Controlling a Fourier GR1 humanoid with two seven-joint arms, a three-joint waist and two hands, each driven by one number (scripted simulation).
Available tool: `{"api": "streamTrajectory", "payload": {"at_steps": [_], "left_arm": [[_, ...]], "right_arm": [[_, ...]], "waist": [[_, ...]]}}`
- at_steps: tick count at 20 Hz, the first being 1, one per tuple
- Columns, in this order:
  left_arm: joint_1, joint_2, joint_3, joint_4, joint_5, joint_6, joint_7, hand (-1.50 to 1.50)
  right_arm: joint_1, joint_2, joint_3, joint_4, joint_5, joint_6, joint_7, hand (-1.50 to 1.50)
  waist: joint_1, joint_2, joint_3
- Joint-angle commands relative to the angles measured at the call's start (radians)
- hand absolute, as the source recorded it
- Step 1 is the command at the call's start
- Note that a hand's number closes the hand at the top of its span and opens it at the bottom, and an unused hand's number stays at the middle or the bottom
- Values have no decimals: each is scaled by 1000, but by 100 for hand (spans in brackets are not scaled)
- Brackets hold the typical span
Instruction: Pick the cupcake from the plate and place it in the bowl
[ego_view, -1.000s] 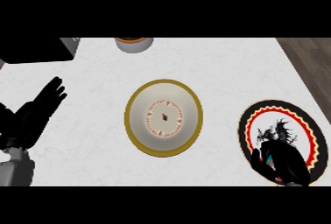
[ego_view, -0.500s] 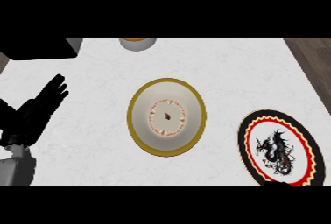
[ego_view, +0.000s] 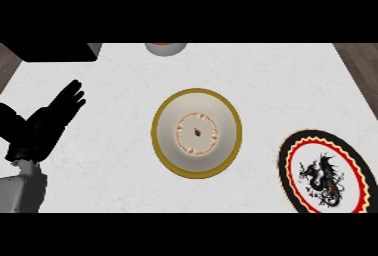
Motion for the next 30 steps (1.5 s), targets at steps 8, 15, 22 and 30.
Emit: {"api": "streamTrajectory", "payload": {"at_steps": [8,15,22,30], "left_arm": [[-49,-31,-27,41,-24,20,-12,0],[-75,-30,-35,69,-26,3,-26,0],[-68,-31,-43,65,-35,-5,-59,0],[-70,-28,-51,45,-22,-24,-43,0]], "right_arm": [[-332,159,350,-63,48,102,358,150],[-494,157,263,-19,-17,94,415,150],[-605,155,107,113,-101,-4,411,150],[-735,157,-118,275,-221,-95,420,150]], "waist": [[27,11,1],[39,20,0],[69,33,0],[100,40,3]]}}
